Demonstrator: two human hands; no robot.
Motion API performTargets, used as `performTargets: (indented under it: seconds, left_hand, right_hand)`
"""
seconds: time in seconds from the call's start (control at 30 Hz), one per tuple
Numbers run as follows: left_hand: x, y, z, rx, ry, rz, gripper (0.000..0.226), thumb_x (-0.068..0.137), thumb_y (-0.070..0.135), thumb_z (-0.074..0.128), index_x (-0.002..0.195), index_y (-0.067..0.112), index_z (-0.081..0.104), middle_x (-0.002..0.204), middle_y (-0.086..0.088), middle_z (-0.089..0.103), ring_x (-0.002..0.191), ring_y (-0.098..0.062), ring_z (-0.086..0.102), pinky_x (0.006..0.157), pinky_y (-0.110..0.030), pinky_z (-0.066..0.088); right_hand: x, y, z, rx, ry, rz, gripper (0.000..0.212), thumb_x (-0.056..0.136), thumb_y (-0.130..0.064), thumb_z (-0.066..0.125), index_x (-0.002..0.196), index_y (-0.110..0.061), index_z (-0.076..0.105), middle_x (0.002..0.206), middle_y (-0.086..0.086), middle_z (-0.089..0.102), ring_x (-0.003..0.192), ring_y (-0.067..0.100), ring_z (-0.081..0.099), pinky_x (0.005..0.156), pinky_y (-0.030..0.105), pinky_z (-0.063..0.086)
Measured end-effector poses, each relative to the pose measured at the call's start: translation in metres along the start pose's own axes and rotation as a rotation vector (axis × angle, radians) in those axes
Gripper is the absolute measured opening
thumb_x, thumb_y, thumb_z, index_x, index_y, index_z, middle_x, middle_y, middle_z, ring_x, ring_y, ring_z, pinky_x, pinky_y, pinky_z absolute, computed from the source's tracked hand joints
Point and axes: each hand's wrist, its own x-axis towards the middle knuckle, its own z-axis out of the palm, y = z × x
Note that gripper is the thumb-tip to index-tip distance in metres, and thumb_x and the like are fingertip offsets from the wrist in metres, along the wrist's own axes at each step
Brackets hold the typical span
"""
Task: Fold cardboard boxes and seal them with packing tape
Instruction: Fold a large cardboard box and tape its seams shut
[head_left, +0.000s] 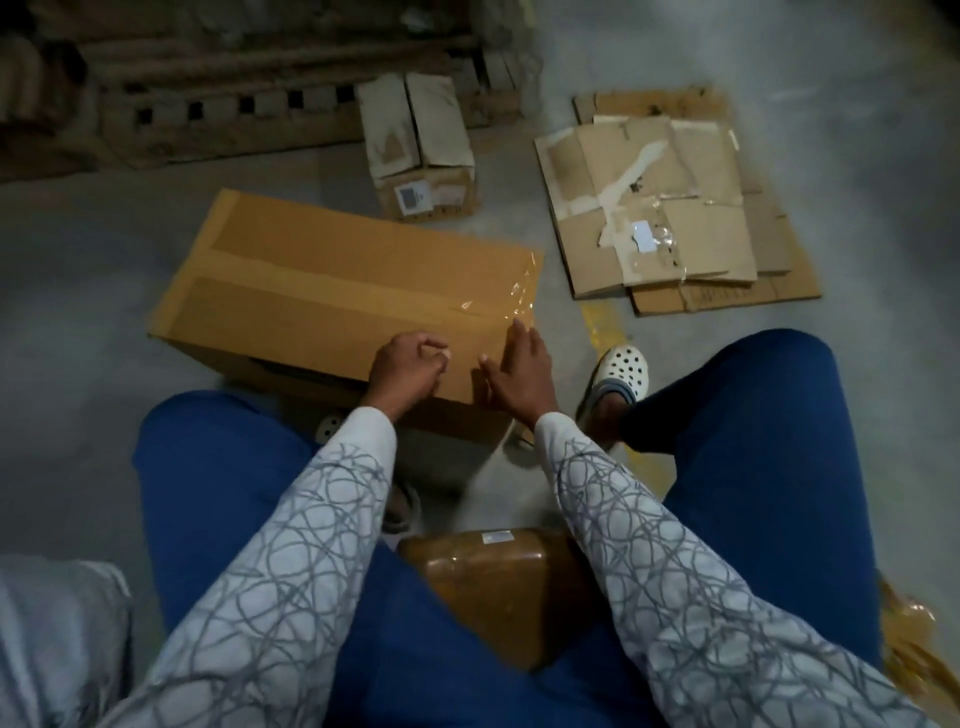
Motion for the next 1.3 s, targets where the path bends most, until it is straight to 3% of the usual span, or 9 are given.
performTargets:
  seconds: [0.13, 0.2, 0.33, 0.4, 0.53, 0.73, 0.9, 1.13, 1.3]
  left_hand:
    - [0.021, -0.014, -0.068, 0.337, 0.004, -0.019, 0.019, 0.093, 0.027, 0.070, 0.112, 0.024, 0.069, 0.100, 0.002, 0.069, 0.077, -0.007, 0.064, 0.076, -0.026, 0.051]
    - [0.042, -0.020, -0.092, 0.404, 0.044, -0.075, 0.027, 0.092, 0.029, 0.071, 0.116, 0.017, 0.069, 0.113, -0.003, 0.069, 0.091, -0.017, 0.065, 0.085, -0.031, 0.053]
    - [0.088, -0.032, -0.128, 0.438, 0.154, -0.149, 0.043, 0.089, 0.034, 0.073, 0.126, 0.012, 0.065, 0.132, -0.013, 0.062, 0.119, -0.034, 0.058, 0.100, -0.037, 0.047]
    - [0.112, -0.045, -0.151, 0.525, 0.290, -0.210, 0.068, 0.082, 0.049, 0.078, 0.138, 0.016, 0.057, 0.144, -0.021, 0.049, 0.133, -0.042, 0.044, 0.113, -0.050, 0.036]
    - [0.143, -0.055, -0.190, 0.439, 0.452, -0.398, 0.118, 0.052, 0.083, 0.078, 0.150, 0.030, 0.037, 0.159, -0.023, 0.023, 0.144, -0.053, 0.020, 0.113, -0.073, 0.019]
    - [0.163, -0.041, -0.194, 0.307, 0.501, -0.488, 0.120, 0.051, 0.086, 0.076, 0.152, 0.052, 0.022, 0.168, -0.012, -0.011, 0.150, -0.052, -0.014, 0.113, -0.077, -0.003]
    - [0.186, -0.052, -0.192, 0.324, 0.448, -0.435, 0.137, 0.040, 0.092, 0.073, 0.154, 0.050, 0.008, 0.165, -0.018, 0.007, 0.148, -0.053, 0.009, 0.116, -0.073, 0.005]
    - [0.187, -0.062, -0.184, 0.352, 0.524, -0.389, 0.134, 0.040, 0.097, 0.067, 0.153, 0.048, 0.016, 0.160, -0.020, 0.017, 0.145, -0.048, 0.018, 0.115, -0.070, 0.010]
    - [0.184, -0.081, -0.173, 0.518, 0.543, -0.331, 0.123, 0.055, 0.106, 0.038, 0.156, 0.041, 0.011, 0.167, -0.010, 0.008, 0.147, -0.047, 0.015, 0.115, -0.071, 0.011]
  right_hand:
    - [0.010, -0.003, 0.000, -0.020, -0.139, 0.006, 0.100, 0.091, -0.044, 0.072, 0.162, -0.018, 0.007, 0.166, 0.020, -0.017, 0.154, 0.042, 0.005, 0.125, 0.048, 0.017]
    - [0.024, -0.003, -0.005, -0.027, -0.173, 0.020, 0.106, 0.089, -0.039, 0.075, 0.163, -0.017, 0.001, 0.164, 0.019, -0.026, 0.154, 0.041, -0.001, 0.125, 0.047, 0.015]
    - [0.063, -0.016, -0.021, -0.065, -0.171, 0.057, 0.106, 0.090, -0.033, 0.074, 0.163, -0.018, -0.002, 0.163, 0.015, -0.030, 0.155, 0.037, -0.008, 0.126, 0.042, 0.011]
    - [0.089, -0.018, -0.035, -0.071, -0.192, 0.060, 0.104, 0.091, -0.031, 0.072, 0.163, -0.019, -0.003, 0.163, 0.013, -0.030, 0.154, 0.036, -0.009, 0.124, 0.042, 0.009]
    - [0.140, -0.030, -0.061, 0.013, -0.231, -0.026, 0.092, 0.095, -0.023, 0.067, 0.163, -0.020, 0.005, 0.166, 0.008, -0.023, 0.155, 0.036, -0.004, 0.126, 0.047, 0.013]
    - [0.203, -0.059, -0.073, -0.093, -0.278, -0.036, 0.087, 0.098, -0.022, 0.061, 0.163, -0.025, 0.002, 0.167, 0.004, -0.023, 0.155, 0.037, -0.001, 0.124, 0.046, 0.012]
    - [0.212, -0.036, -0.065, -0.187, -0.250, 0.013, 0.099, 0.094, -0.045, 0.066, 0.162, -0.028, -0.003, 0.166, 0.003, -0.026, 0.154, 0.039, -0.005, 0.125, 0.055, 0.013]
    - [0.202, -0.039, -0.051, -0.241, -0.167, 0.022, 0.120, 0.076, -0.077, 0.066, 0.162, -0.031, -0.006, 0.166, 0.002, -0.026, 0.154, 0.038, -0.010, 0.124, 0.059, 0.012]
    - [0.195, -0.043, -0.042, -0.281, -0.129, 0.016, 0.123, 0.069, -0.089, 0.060, 0.160, -0.040, -0.006, 0.166, 0.000, -0.025, 0.154, 0.039, -0.010, 0.118, 0.067, 0.018]
